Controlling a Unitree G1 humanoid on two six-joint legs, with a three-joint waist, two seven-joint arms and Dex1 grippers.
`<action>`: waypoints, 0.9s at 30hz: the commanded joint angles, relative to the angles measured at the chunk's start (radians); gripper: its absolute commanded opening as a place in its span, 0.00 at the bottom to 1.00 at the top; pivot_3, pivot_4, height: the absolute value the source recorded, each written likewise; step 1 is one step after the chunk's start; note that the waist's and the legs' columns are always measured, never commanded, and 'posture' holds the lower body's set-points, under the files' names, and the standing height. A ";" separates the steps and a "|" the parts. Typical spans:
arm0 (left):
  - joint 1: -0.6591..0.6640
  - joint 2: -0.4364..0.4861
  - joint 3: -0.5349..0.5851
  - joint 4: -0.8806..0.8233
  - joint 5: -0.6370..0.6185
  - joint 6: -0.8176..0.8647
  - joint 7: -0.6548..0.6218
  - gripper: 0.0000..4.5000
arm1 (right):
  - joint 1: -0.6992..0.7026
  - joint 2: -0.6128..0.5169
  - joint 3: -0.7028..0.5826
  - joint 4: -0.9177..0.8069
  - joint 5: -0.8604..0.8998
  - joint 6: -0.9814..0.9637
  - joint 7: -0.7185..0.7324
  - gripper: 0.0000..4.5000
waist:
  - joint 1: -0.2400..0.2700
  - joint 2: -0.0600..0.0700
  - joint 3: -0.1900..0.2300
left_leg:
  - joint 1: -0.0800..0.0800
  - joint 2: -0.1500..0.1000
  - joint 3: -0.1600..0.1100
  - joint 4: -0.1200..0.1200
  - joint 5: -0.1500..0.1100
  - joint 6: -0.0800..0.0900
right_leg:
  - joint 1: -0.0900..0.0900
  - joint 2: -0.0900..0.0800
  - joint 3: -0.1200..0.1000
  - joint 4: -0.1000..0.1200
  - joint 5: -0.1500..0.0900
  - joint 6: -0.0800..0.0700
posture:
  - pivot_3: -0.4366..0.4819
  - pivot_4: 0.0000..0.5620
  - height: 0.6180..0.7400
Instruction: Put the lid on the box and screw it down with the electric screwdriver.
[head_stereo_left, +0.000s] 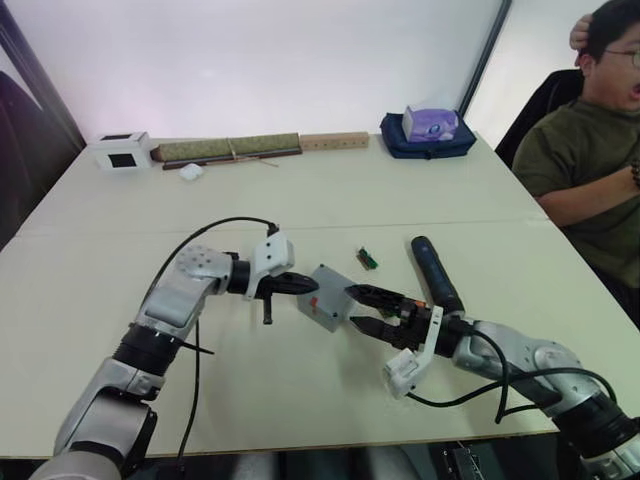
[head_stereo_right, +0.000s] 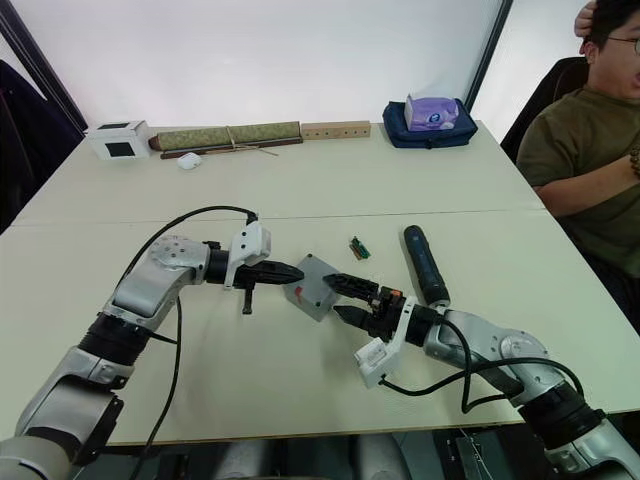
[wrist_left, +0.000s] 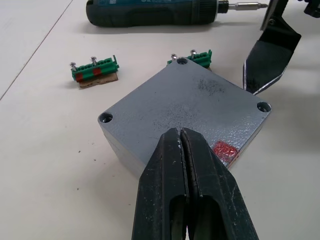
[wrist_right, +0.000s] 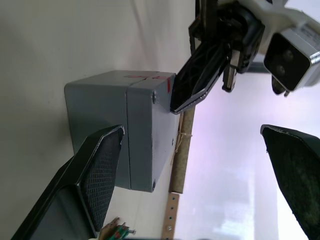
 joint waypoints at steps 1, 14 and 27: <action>0.007 -0.017 0.045 -0.068 -0.072 0.095 0.012 0.00 | 0.000 -0.015 -0.020 -0.038 0.300 0.072 0.187 0.89 | -0.001 -0.001 0.001 | 0.000 0.000 0.000 0.000 0.000 0.000 | 0.000 0.000 0.000 0.000 0.000 0.000 | 0.48 0.27 1.00; 0.078 0.035 0.174 -0.130 -0.083 0.126 0.156 0.00 | 0.030 0.068 -0.051 -0.271 0.863 0.928 0.595 0.00 | -0.004 0.000 0.007 | -0.002 0.002 -0.001 -0.002 0.000 0.001 | -0.004 0.002 0.000 0.000 0.000 0.000 | 0.48 0.27 1.00; 0.109 -0.001 0.041 -0.043 0.032 0.034 0.145 0.00 | -0.135 0.190 0.069 -0.244 0.777 1.279 0.585 0.00 | -0.006 0.000 0.009 | -0.017 0.001 -0.001 -0.001 0.000 0.000 | -0.019 0.002 -0.001 0.001 0.003 0.003 | 0.48 0.27 1.00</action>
